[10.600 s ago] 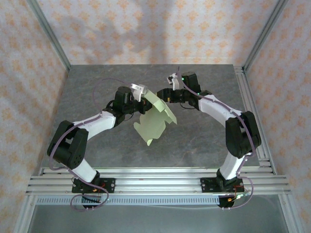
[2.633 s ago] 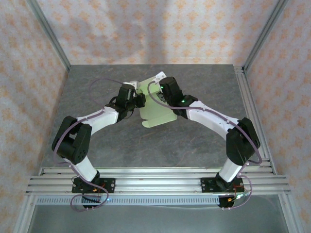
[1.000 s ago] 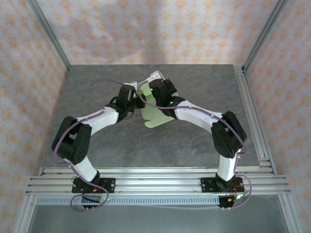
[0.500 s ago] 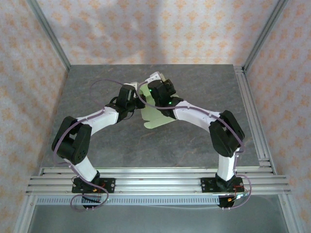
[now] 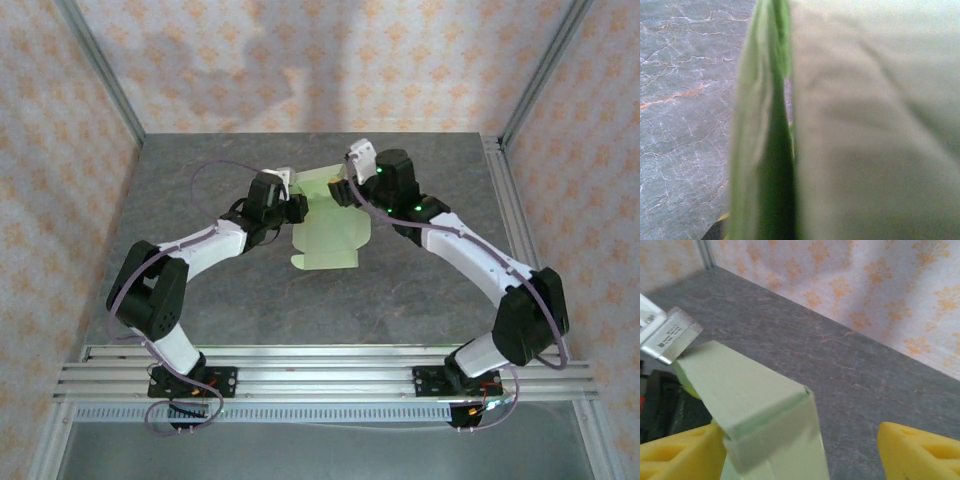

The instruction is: Fold the paper box

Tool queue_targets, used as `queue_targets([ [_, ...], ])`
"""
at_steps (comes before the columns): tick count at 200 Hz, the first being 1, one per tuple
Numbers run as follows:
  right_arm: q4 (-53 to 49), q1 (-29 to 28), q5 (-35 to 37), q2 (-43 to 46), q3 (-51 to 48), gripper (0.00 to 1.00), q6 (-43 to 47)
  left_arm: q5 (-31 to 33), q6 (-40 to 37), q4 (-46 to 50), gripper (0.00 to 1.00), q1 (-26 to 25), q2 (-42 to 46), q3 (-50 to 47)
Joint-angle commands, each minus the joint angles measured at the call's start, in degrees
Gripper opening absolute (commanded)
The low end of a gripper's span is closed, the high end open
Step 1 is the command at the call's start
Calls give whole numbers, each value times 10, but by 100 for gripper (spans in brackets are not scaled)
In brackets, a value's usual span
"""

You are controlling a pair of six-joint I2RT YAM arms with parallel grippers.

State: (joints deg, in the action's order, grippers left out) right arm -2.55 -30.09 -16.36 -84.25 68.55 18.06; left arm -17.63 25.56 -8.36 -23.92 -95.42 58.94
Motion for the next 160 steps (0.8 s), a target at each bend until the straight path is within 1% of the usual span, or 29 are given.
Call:
queue_targets([
  [1, 15, 24, -137, 26, -20, 78, -30, -6, -9, -5, 0, 0, 20, 8],
  [36, 7, 66, -225, 24, -30, 77, -7, -18, -22, 4, 0, -1, 19, 20],
  [58, -12, 84, -257, 11, -20, 74, 6, -37, -27, 0, 0, -1, 26, 17],
  [74, -29, 87, -266, 0, -8, 71, 17, -53, -29, -3, 0, 0, 30, 14],
  [97, -46, 87, -282, -13, 8, 64, 28, -66, -29, -3, 0, 0, 30, 11],
  [124, -47, 87, -289, -15, 12, 48, 32, -63, -30, 8, 0, 0, 25, 17],
  [134, -48, 87, -288, -15, 12, 44, 33, -56, -31, 19, 0, -1, 21, 24],
  [144, -48, 87, -287, -13, 12, 44, 32, -41, -30, 38, 0, 0, 16, 35],
  [149, -47, 88, -287, -12, 11, 45, 30, -35, -31, 46, 0, -1, 14, 40],
  [160, -42, 87, -287, -8, 8, 57, 24, -26, -30, 57, 0, 1, 9, 48],
])
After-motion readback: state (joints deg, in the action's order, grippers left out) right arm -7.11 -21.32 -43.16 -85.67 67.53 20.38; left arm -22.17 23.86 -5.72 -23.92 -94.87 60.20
